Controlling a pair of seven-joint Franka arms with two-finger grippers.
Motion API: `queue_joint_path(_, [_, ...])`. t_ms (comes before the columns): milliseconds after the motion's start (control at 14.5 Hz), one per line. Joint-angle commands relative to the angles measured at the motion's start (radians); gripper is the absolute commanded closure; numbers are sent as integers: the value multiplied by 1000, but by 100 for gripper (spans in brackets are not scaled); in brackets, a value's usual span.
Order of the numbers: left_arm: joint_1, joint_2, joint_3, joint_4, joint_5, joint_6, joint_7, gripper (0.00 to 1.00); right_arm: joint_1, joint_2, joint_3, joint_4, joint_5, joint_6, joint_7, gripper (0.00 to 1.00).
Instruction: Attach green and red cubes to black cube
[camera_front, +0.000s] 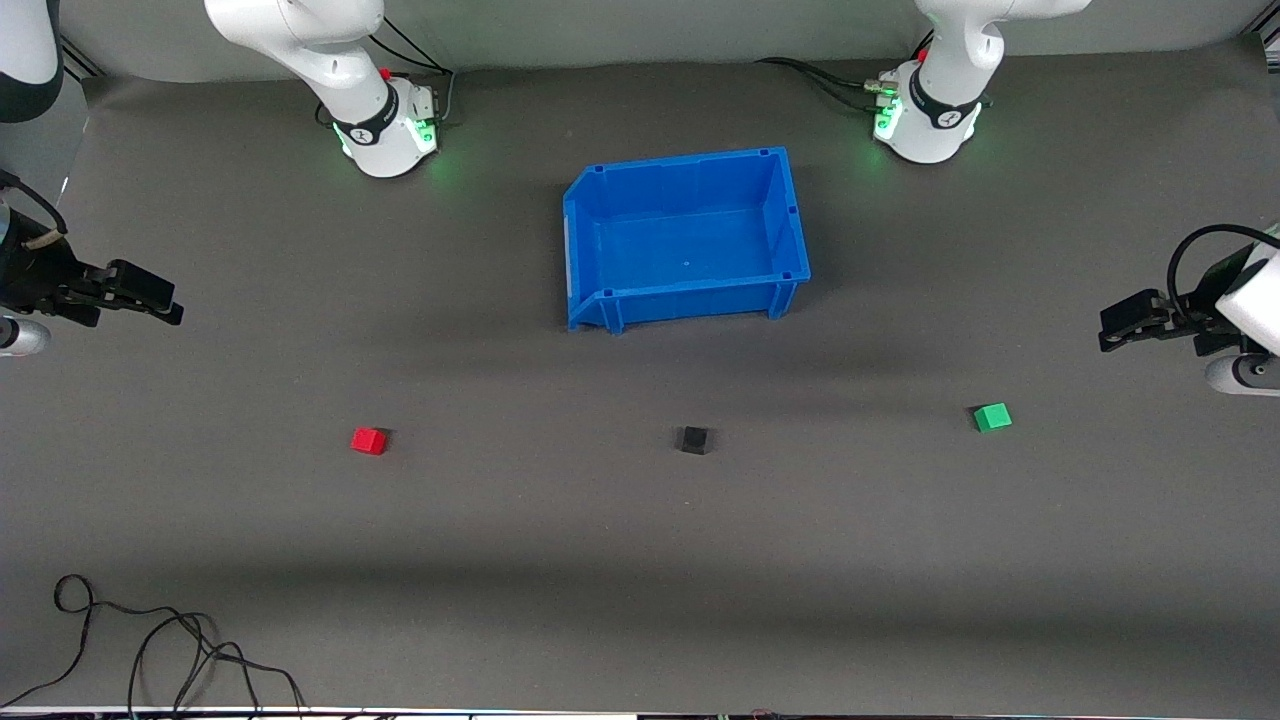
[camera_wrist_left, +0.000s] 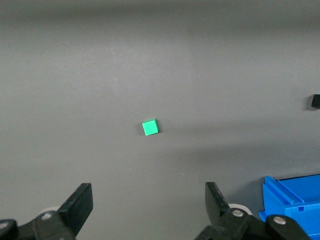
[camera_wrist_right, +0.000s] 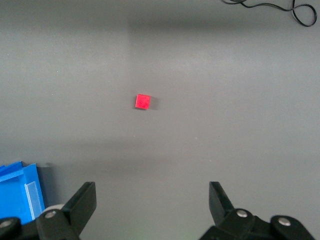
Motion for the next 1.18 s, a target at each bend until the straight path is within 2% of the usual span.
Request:
queue_joint_path(0, [2, 4, -1, 15, -9, 0, -14, 0, 11, -9, -12, 9, 20, -9, -16, 0])
queue_joint_path(484, [7, 24, -1, 13, -10, 11, -20, 0, 11, 1, -11, 21, 20, -9, -8, 0])
queue_joint_path(622, [30, 24, -1, -13, -12, 43, -20, 0, 11, 2, -11, 21, 22, -9, -4, 0])
queue_joint_path(899, [61, 24, -1, -132, -12, 175, -29, 0, 8, 39, -12, 56, 37, -11, 322, 0])
queue_joint_path(1106, [62, 63, 1, -194, -12, 227, -32, 0, 9, 54, -11, 65, 40, -12, 661, 0])
